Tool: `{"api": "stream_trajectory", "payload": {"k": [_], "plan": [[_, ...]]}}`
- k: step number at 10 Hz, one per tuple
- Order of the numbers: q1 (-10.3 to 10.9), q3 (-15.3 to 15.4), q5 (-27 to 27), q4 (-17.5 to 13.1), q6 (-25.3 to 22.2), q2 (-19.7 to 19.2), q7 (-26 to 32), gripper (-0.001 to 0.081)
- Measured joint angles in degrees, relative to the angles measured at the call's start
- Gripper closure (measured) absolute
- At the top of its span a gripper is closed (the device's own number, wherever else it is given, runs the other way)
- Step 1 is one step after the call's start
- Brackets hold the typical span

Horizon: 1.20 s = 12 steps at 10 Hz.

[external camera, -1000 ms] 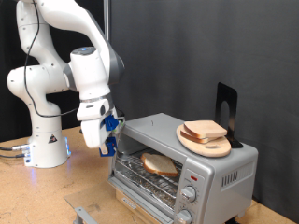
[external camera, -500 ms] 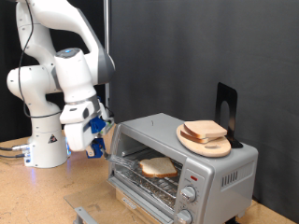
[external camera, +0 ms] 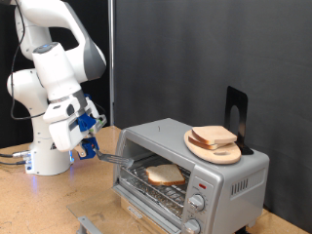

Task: Make a piece of toast with the oven

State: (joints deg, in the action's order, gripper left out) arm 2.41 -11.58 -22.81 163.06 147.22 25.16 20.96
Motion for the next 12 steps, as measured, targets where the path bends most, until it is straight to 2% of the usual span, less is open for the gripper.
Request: {"api": "stream_trajectory", "payload": {"k": [3,5,7,9,10,12], "plan": [[0.4,-3.6,-5.5,-1.5,-0.5,1.3,3.9,0.0373],[0.5,-6.0,-8.5,-3.5,-3.4,3.8,5.9,0.0373],[0.8,-6.4,-9.5,-5.8,-6.6,6.7,5.8,0.0374],[1.2,-5.4,-9.5,-8.1,-9.6,8.7,3.5,0.0373],[1.1,-4.4,-9.5,-8.6,-10.1,9.1,1.8,0.0374],[1.4,-4.7,-11.1,-8.2,-9.1,9.0,2.7,0.0373]]}}
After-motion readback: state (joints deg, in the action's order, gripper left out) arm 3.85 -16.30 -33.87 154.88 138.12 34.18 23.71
